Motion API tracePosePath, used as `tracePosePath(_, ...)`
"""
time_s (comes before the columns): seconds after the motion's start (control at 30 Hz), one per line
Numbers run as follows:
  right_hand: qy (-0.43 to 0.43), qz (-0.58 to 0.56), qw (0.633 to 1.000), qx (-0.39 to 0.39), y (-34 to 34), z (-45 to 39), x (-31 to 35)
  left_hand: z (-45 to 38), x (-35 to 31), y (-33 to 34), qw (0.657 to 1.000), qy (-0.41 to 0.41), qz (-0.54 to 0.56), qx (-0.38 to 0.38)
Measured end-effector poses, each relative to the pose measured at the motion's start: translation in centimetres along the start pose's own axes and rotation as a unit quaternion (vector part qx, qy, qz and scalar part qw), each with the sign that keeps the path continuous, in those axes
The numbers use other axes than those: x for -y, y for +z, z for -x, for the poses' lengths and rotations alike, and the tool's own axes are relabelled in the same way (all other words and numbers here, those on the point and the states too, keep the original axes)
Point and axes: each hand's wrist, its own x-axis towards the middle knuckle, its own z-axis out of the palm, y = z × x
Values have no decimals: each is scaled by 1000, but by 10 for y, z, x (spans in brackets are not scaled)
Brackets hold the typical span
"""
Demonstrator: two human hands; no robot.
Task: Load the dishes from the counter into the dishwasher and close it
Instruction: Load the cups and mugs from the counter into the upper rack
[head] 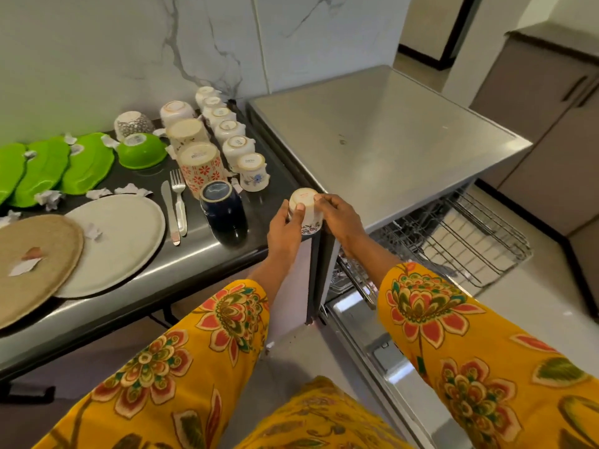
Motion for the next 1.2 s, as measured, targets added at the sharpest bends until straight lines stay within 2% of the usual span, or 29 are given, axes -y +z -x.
tracePosePath(0.13, 19, -11, 998, -59, -33, 16, -7, 25, -5, 24, 995, 38, 28, 85)
tracePosePath(0.3, 36, -32, 991, -121, -76, 42, -19, 49, -5, 60, 982, 33, 71, 170)
tracePosePath(0.6, 70, -36, 978, -191, -139, 67, -57, 82, 8, 122, 972, -19, 60, 226)
tracePosePath(0.73, 97, -57, 976, -188, -161, 63, -79, 82, 22, 149, 969, -33, 34, 241)
tracePosePath(0.93, 158, -71, 972, -159, -192, 45, -121, 73, 53, 191, 969, -123, 19, 212)
tracePosePath(1.2, 246, -43, 962, -109, -210, 11, -192, 53, 104, 226, 959, -194, -50, 200)
